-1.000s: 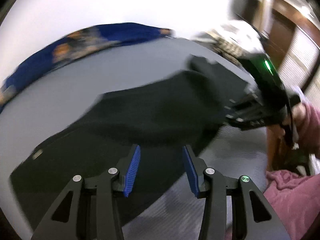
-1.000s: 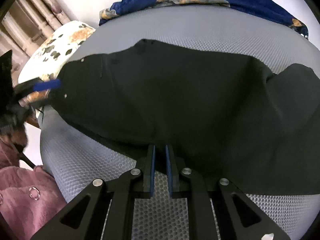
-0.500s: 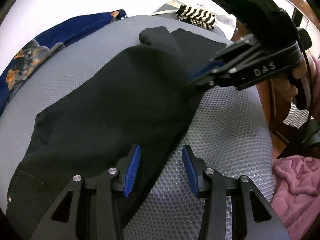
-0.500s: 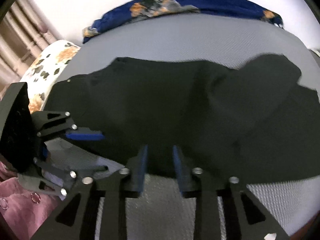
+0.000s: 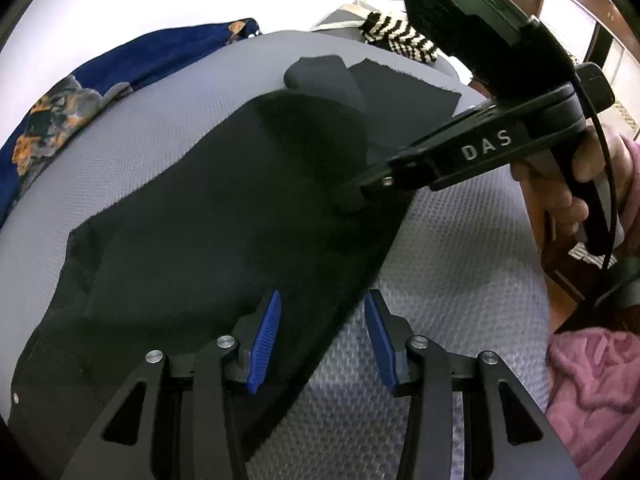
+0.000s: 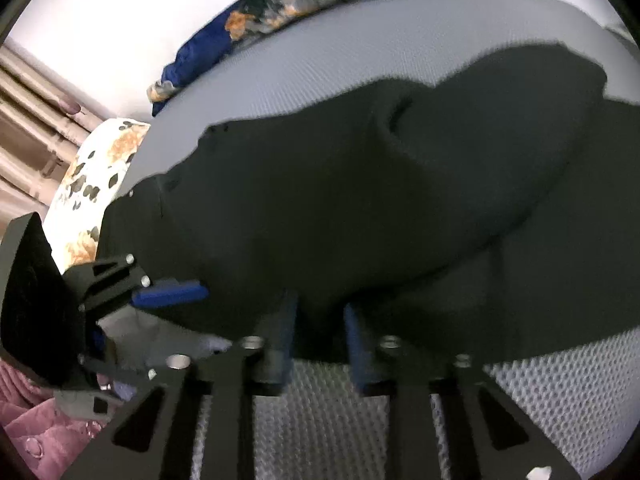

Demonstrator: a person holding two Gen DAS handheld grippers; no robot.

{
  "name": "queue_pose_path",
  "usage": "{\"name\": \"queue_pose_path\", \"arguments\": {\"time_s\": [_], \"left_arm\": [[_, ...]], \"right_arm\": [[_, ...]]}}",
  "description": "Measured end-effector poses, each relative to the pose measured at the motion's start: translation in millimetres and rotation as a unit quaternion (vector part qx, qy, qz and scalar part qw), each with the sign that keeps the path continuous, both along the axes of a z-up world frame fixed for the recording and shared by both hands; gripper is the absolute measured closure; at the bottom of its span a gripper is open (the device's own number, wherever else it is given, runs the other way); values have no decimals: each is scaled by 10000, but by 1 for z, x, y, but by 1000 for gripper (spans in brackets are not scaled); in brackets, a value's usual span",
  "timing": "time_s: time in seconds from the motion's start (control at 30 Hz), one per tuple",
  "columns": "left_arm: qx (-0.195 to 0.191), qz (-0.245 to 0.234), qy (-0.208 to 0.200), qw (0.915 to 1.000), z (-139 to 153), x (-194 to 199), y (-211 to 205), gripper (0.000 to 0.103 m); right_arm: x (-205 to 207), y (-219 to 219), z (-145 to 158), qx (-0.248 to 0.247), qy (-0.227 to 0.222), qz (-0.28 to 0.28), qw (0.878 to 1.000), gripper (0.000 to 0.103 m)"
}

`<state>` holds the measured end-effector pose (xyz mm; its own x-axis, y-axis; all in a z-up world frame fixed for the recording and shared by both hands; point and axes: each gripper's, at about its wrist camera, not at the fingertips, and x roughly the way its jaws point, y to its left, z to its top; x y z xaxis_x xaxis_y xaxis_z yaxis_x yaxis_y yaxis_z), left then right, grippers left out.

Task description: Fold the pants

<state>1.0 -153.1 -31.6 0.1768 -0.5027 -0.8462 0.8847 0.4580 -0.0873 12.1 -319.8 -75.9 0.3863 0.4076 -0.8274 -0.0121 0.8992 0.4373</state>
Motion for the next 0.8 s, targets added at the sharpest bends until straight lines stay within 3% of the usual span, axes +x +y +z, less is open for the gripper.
{"name": "queue_pose_path", "arguments": {"time_s": [0.43,0.53,0.63,0.7,0.77,0.8], "left_arm": [[78,-135,11,9999,-5,2,-24,59],[307,-62,-52,9995,-16,4,-30,82],[294,-9,80,9995,-20,8,-30,90],[146,104,243,9995,-17,13,-24,92],[12,173,351,9992,-14,18,-19,94],[-11,184,376,9991,-14,19,-19,94]], "right_arm": [[16,2,23,256,-228,-75,9994,91],[17,-1,24,429,-232,-147,9987,91],[17,-6,22,569,-204,-217,9979,90],[16,-13,22,703,-179,-312,9969,87],[12,-31,24,806,-216,-591,9948,76],[11,-39,26,773,-247,-734,9940,65]]}}
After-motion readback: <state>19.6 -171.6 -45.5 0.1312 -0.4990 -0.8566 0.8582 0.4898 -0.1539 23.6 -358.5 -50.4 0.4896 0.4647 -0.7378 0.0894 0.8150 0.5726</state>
